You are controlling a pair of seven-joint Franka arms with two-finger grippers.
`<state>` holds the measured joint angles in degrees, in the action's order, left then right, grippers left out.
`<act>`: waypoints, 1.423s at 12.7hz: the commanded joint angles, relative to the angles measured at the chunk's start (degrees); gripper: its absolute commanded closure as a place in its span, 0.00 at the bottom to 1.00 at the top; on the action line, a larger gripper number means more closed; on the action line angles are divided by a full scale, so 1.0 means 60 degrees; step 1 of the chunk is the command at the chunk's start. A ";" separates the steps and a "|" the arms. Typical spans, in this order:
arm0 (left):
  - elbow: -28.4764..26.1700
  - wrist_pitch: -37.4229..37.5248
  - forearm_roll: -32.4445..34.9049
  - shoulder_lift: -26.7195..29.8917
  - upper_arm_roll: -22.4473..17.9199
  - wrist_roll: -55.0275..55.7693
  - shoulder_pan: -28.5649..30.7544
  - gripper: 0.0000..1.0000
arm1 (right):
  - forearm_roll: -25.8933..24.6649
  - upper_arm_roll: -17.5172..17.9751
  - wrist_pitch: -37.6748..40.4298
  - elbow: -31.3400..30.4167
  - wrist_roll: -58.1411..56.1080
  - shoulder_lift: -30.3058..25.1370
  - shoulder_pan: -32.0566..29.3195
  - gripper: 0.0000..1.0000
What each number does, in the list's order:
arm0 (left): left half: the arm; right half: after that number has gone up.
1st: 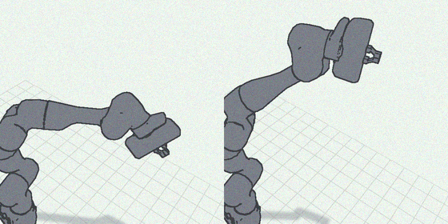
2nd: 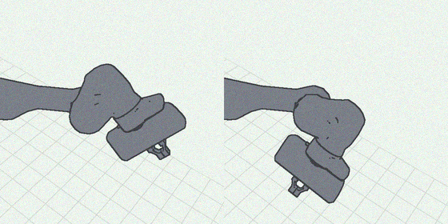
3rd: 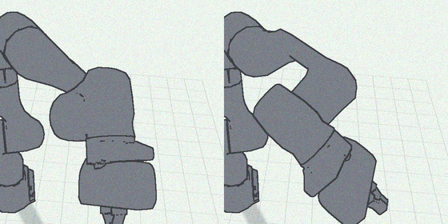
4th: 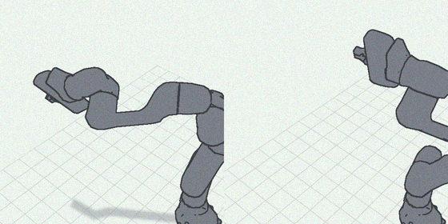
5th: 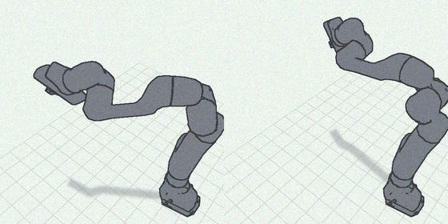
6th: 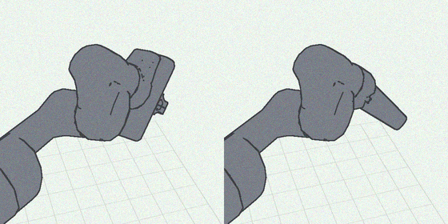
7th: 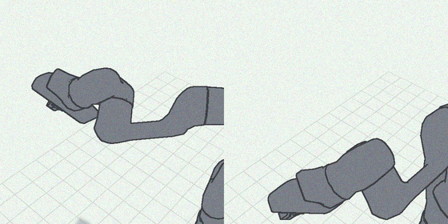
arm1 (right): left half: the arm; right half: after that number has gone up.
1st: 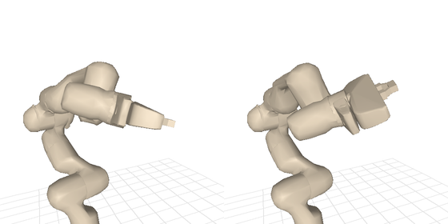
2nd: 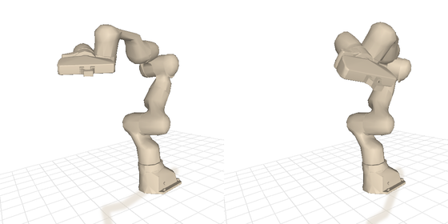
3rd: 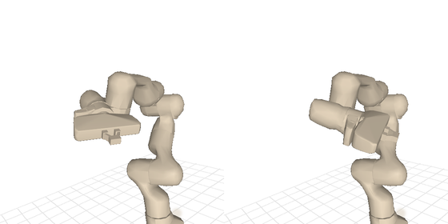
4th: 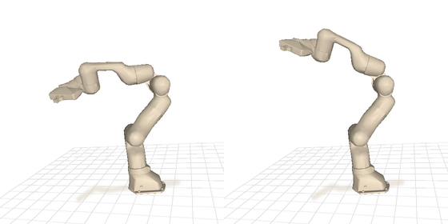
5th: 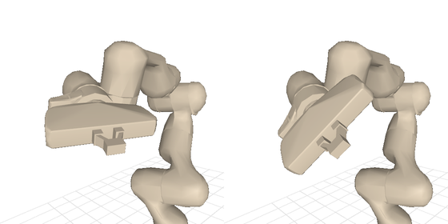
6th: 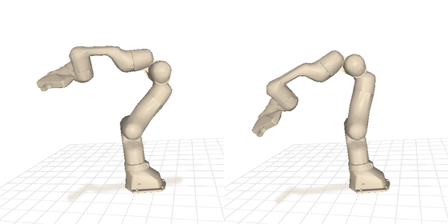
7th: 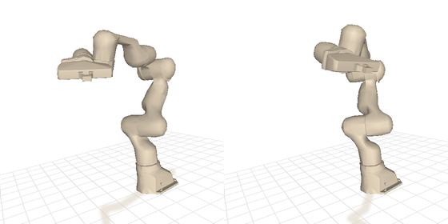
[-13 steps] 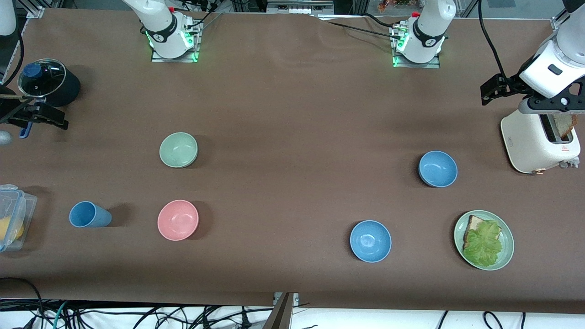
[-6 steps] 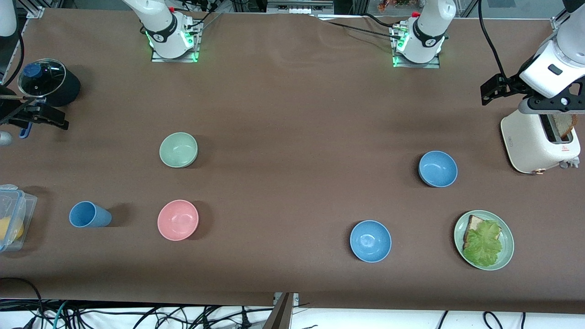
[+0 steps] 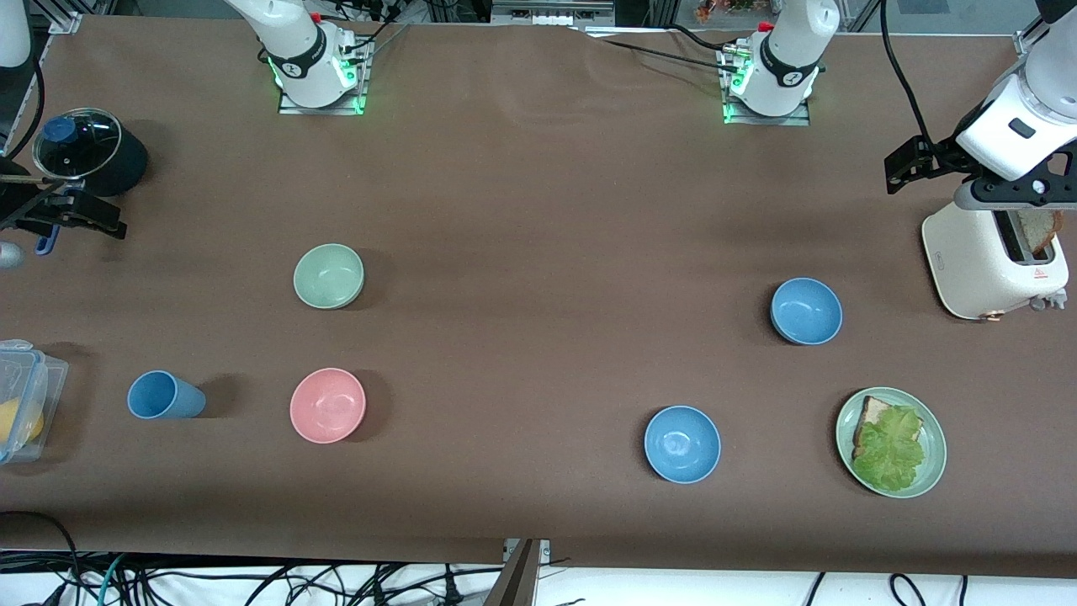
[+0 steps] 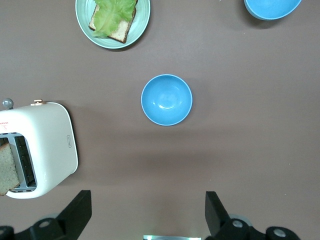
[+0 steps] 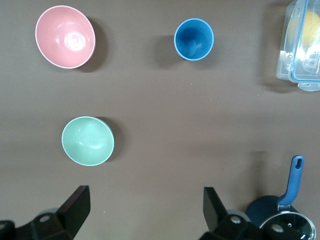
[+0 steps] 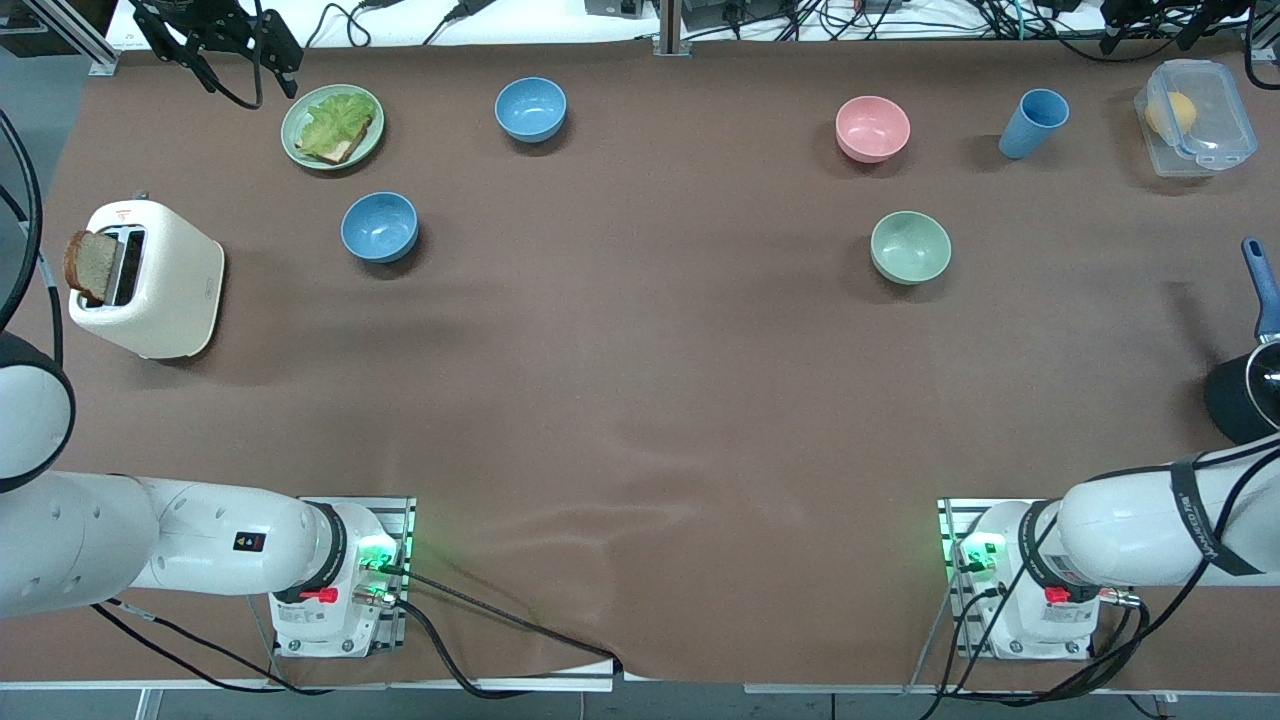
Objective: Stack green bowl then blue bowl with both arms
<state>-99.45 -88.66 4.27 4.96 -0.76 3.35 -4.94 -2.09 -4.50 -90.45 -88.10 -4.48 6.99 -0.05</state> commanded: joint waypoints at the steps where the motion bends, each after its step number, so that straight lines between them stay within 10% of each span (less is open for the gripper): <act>1: 0.0257 0.0245 -0.0169 -0.0065 -0.0006 0.0057 -0.0012 0.00 | -0.0106 0.0076 0.0030 0.0167 0.0000 0.0065 -0.0064 0.00; 13: 0.0257 0.0289 -0.0711 -0.0051 -0.0021 0.0101 0.0090 0.00 | 0.1078 0.0134 -0.0144 -0.0169 0.0029 0.1748 -0.0020 0.00; 18: 0.0257 0.0304 -0.0697 -0.0036 0.0038 0.0304 0.0076 0.00 | 0.1474 0.0149 -0.2091 -0.1968 0.0043 0.1867 -0.0006 0.00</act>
<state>-99.31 -88.24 1.09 4.96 -0.75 4.02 -4.64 5.16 -3.94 -99.50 -94.90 -4.48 19.91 0.12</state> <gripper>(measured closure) 0.000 0.000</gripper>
